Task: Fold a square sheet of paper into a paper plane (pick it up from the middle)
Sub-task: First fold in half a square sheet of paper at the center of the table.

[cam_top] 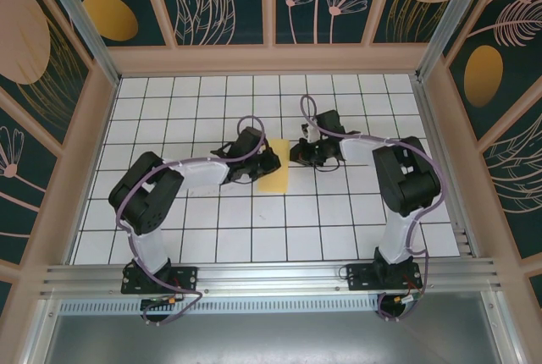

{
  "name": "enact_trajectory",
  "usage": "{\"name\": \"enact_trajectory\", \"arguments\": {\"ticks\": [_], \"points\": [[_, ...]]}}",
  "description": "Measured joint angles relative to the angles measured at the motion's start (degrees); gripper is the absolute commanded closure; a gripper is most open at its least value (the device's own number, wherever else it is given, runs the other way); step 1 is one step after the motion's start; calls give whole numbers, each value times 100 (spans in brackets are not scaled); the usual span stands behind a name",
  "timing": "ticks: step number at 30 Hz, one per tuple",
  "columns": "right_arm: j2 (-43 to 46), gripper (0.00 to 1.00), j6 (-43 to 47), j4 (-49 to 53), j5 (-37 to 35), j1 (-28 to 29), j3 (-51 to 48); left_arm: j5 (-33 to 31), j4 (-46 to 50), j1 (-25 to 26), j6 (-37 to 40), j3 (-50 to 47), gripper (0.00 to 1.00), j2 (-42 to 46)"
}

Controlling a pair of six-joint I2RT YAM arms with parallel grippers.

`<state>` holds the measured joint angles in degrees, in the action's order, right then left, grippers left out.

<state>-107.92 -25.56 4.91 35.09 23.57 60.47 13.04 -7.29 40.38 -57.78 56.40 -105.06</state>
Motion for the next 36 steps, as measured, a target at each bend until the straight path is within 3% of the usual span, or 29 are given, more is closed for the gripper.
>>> {"name": "enact_trajectory", "arguments": {"ticks": [4,14,36], "points": [[-293,95,37,4,98,129,155,37,4,232,-122,-313,92,-20],[-599,96,122,15,83,164,345,-4,26,249,-190,-376,93,-140],[-1235,96,98,267,214,-203,1259,-24,-103,251,-188,-466,95,-140]]}}
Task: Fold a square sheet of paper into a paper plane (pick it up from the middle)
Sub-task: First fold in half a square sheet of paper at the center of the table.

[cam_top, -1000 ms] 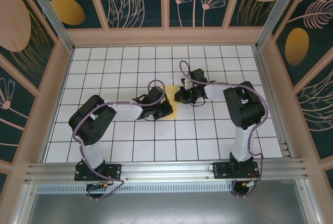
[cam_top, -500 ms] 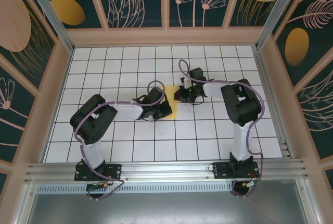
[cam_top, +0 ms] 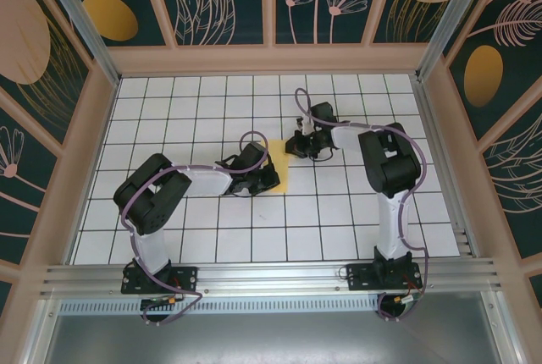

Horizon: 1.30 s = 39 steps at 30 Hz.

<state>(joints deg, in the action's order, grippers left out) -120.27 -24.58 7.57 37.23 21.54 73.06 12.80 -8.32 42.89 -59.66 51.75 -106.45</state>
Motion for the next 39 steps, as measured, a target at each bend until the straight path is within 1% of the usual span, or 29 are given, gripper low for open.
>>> {"name": "enact_trajectory", "arguments": {"ticks": [8,13,16,19,23,25,30,33,37,39], "points": [[-282,97,-46,4,-345,-173,509,0,-9,0,0,-7,95,0],[-369,97,-133,310,-417,-177,754,0,-9,0,0,-7,94,4],[-387,96,-151,337,-654,-175,872,-2,-7,0,4,-7,93,11],[-385,95,-153,326,-903,-197,927,-9,7,2,37,-4,91,22],[-92,88,-212,278,-1174,-184,684,-127,236,11,149,59,83,87],[313,82,-275,251,-1294,-157,345,-234,409,22,199,107,79,173],[1617,73,-428,120,-1576,4,-566,-549,673,24,304,195,60,623],[2184,66,-520,39,-1744,153,-1027,-741,758,7,387,212,52,962],[2430,59,-647,35,-1950,398,-1381,-885,807,-122,424,149,43,1355],[2433,54,-728,42,-2046,553,-1458,-927,815,-262,433,-2,36,1543]]}}
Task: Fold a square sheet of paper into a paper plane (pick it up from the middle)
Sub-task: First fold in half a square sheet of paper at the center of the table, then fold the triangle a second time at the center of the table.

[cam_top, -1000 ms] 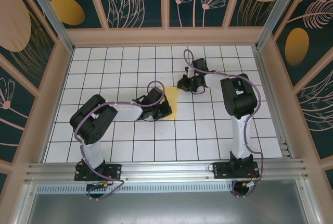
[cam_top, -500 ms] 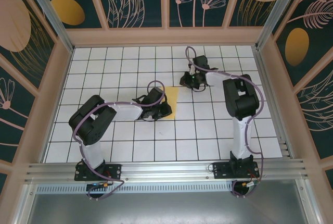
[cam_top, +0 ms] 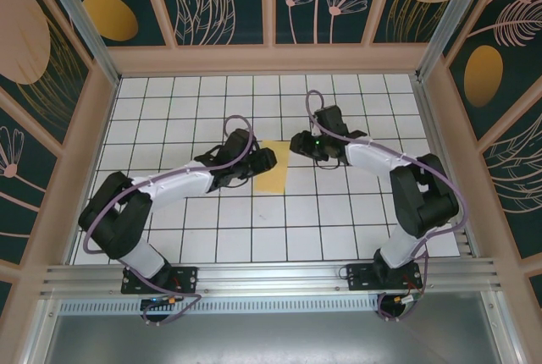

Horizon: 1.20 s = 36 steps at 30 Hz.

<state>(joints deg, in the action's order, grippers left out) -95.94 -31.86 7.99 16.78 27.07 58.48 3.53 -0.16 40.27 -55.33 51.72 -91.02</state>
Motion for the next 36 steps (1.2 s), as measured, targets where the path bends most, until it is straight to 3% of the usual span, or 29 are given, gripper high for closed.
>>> {"name": "enact_trajectory", "arguments": {"ticks": [5,11,19,36], "points": [[-114,49,-133,7,-133,321,129,-116,-4,-334,-4,-564,21,389],[-887,49,-201,-4,-195,566,754,-107,-4,-476,17,-1128,1,654],[-1725,49,-308,0,-223,706,1187,-107,0,-492,332,-1176,1,699],[-2249,51,-94,173,-103,675,1823,278,-157,-511,313,-1167,1,627]]}}
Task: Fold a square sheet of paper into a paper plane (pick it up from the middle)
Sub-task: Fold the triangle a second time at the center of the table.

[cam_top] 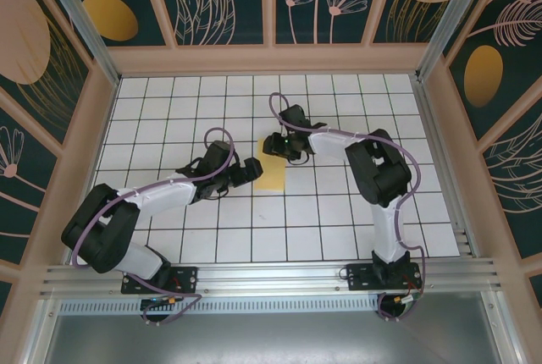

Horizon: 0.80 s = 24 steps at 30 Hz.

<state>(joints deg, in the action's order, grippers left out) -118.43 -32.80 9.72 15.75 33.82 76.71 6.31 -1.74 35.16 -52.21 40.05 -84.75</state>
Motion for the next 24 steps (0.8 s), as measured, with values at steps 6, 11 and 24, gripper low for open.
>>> {"name": "enact_trajectory", "arguments": {"ticks": [6,11,24], "points": [[-142,53,138,46,212,-63,216,297,-284,-2,-199,-24,2,-4],[-107,54,133,52,210,-63,195,542,-457,-24,-365,-120,8,-46],[256,56,48,179,-142,-63,-157,909,-564,-35,-575,-127,20,-474]]}}
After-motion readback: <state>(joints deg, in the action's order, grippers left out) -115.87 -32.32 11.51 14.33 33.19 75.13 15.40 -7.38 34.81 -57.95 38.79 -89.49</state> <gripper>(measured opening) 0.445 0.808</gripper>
